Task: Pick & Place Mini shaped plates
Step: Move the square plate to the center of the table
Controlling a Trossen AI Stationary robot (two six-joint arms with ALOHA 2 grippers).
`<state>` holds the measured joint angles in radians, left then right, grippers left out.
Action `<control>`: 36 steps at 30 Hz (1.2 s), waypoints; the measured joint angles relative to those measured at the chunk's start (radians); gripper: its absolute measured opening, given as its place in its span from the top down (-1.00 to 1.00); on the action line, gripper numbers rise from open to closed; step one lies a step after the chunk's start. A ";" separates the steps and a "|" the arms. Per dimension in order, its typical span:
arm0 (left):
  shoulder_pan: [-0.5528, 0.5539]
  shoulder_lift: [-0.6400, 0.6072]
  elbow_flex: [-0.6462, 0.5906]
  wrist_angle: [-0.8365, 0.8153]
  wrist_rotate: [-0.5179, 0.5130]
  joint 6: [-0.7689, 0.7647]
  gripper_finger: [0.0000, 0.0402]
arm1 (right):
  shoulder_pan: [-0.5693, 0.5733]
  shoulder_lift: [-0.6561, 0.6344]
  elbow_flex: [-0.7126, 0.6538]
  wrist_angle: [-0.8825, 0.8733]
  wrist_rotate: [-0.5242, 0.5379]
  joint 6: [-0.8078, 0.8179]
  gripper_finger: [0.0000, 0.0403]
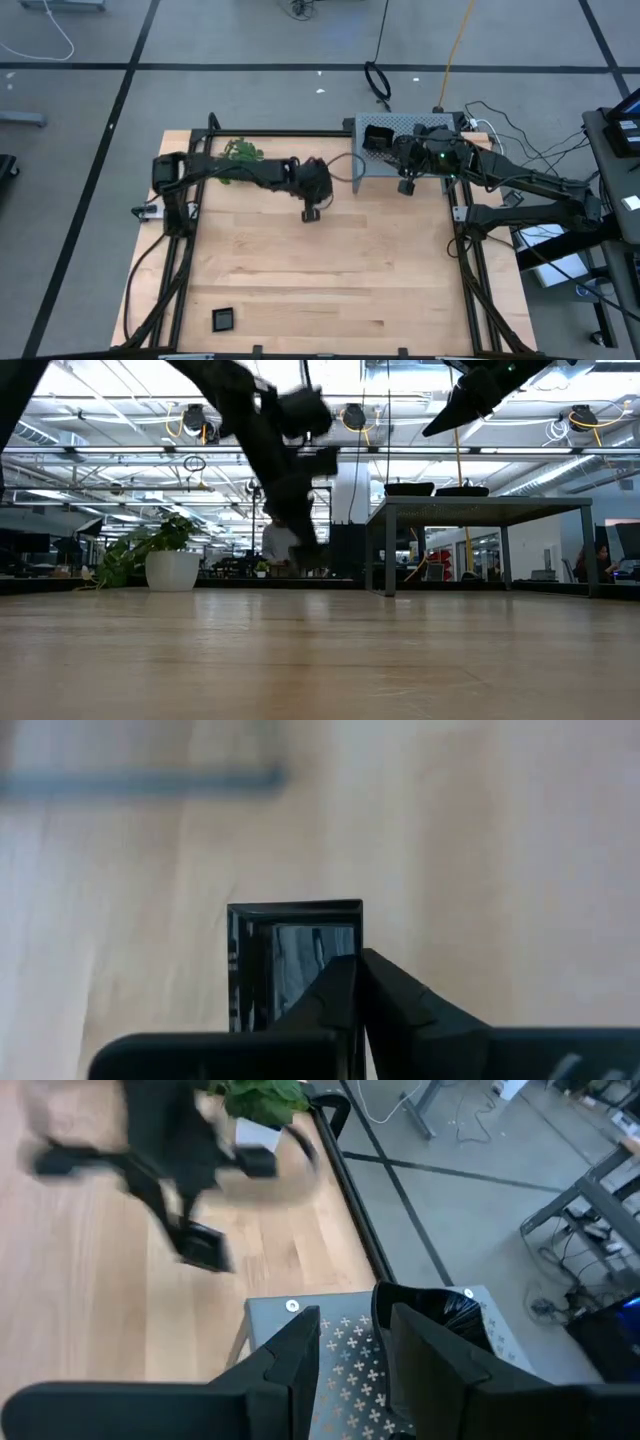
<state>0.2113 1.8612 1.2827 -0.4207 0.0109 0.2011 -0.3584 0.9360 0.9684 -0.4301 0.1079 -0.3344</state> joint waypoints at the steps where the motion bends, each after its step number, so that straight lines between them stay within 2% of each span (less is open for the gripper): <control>1: -0.028 -0.021 0.000 0.013 0.000 0.003 0.93 | 0.000 0.000 0.000 0.001 0.000 -0.018 0.42; 7: -0.189 -0.071 0.001 0.111 -0.009 0.003 0.94 | 0.000 0.000 0.000 0.045 -0.005 -0.044 0.42; 10: -0.273 -0.054 0.002 0.253 -0.020 0.014 0.90 | 0.000 0.000 0.000 0.084 -0.007 -0.008 0.42; 13: -0.347 -0.009 0.002 0.386 -0.084 0.043 0.93 | 0.000 0.000 0.000 0.115 -0.013 0.066 0.42; 15: -0.382 0.023 0.002 0.449 -0.142 0.059 0.97 | 0.000 0.000 0.000 0.124 -0.057 0.134 0.42; 20: -0.426 0.095 0.002 0.513 -0.212 0.019 0.92 | 0.020 0.000 0.000 0.126 -0.246 0.361 0.42; 23: -0.445 0.137 0.000 0.515 -0.278 -0.009 0.90 | 0.068 0.000 0.000 0.127 -0.295 0.416 0.42; 28: -0.465 0.175 0.001 0.524 -0.327 -0.084 0.97 | 0.173 0.000 0.000 0.121 -0.295 0.435 0.42; 36: -0.452 0.184 0.001 0.526 -0.346 -0.203 0.81 | 0.307 0.000 0.000 0.119 -0.293 0.473 0.42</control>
<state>-0.2410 2.0448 1.2839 0.1055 -0.3351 -0.0019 -0.0511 0.9360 0.9684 -0.3115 -0.1848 0.1390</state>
